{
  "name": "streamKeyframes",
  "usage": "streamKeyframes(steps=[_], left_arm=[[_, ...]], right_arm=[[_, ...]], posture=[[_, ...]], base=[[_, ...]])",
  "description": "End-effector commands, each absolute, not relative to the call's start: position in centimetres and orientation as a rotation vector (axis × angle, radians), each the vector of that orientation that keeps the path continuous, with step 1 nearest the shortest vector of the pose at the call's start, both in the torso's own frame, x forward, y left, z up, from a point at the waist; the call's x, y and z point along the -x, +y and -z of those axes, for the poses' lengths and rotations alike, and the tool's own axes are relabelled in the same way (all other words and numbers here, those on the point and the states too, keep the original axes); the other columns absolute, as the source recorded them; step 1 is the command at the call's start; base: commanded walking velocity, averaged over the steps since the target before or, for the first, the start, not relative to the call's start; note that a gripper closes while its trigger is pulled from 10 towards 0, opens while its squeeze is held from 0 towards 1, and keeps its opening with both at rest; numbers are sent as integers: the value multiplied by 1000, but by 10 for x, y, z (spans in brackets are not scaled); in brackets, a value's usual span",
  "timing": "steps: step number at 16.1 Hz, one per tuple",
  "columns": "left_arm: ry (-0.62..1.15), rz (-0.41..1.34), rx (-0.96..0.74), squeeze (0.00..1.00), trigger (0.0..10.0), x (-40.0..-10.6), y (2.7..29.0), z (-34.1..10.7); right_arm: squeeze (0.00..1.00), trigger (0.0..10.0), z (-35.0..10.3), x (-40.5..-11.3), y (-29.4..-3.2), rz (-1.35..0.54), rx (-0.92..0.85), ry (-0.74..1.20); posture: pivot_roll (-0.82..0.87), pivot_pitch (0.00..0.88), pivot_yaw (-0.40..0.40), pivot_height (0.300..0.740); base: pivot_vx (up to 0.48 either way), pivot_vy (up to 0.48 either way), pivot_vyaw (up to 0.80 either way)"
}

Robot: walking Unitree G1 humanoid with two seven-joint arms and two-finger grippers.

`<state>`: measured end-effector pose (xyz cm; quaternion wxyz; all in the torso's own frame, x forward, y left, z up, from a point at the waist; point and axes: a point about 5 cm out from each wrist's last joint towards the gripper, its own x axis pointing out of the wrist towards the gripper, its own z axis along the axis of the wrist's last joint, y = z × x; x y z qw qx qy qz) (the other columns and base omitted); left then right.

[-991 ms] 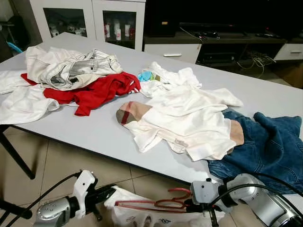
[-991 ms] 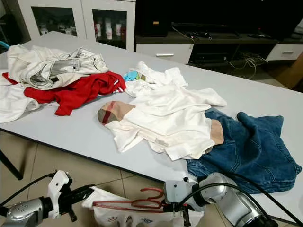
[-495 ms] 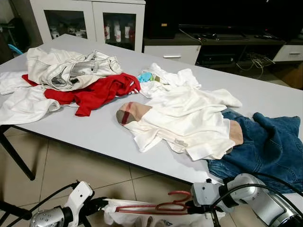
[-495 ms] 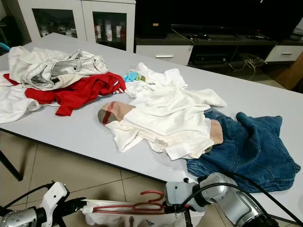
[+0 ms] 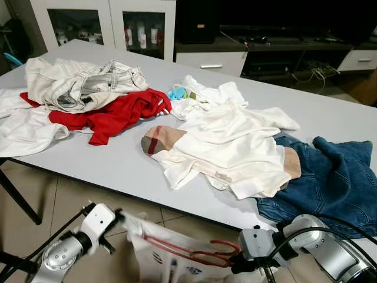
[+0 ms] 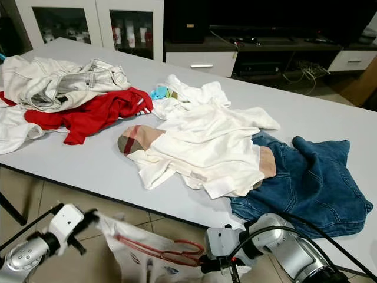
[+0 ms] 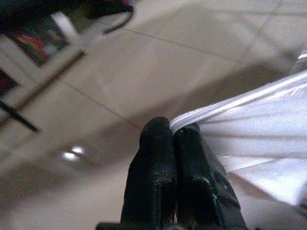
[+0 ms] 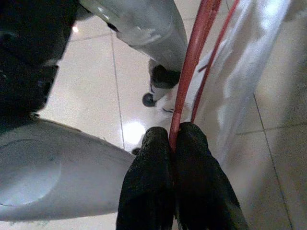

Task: Hang hanger

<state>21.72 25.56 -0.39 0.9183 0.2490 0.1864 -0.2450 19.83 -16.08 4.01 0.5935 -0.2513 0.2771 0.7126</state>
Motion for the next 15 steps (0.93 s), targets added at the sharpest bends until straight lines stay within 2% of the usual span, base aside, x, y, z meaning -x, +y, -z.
streamKeyframes(steps=[1, 7, 12, 15], left_arm=[[345, 413, -549, 0, 0, -227, 268, -6], [316, 554, -438, 0, 0, -217, 237, 6], [318, 570, -428, 0, 0, -217, 232, 8], [326, 574, -425, 0, 0, -217, 232, 9]], right_arm=[[0, 0, -37, -193, -172, -1699, 590, 726], [0, 0, -43, -198, -162, -1723, 549, 660], [0, 0, -52, -195, -157, -1779, 497, 612], [0, 0, -57, -201, -156, -1735, 440, 562]], posture=[[30, 0, -57, 740], [33, 0, -57, 740], [31, 0, -56, 740], [33, 0, -56, 740]], base=[[0, 0, 0], [0, 0, 0], [0, 0, 0], [0, 0, 0]])
